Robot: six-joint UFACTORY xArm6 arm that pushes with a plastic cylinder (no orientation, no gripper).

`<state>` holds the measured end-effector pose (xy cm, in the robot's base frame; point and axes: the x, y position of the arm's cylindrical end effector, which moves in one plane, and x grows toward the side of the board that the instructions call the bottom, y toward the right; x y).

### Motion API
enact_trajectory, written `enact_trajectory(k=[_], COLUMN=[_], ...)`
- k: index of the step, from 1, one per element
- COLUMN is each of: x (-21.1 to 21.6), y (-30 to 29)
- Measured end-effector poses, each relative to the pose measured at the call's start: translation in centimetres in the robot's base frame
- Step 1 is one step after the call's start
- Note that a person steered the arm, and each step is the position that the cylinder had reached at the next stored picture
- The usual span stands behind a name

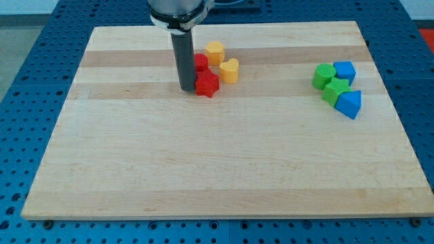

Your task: Move your arm towards the blue triangle

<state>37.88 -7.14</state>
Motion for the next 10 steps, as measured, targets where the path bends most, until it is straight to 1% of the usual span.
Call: enact_trajectory(k=[1,2,3,4,5,6,7,8,9,10], x=[0.0,-0.5,0.3,5.2,10.6,12.6,12.3,11.1,10.7,11.9], y=[0.0,-2.3,-6.4,-7.0,-4.7,2.6,7.1,7.8,7.9,7.9])
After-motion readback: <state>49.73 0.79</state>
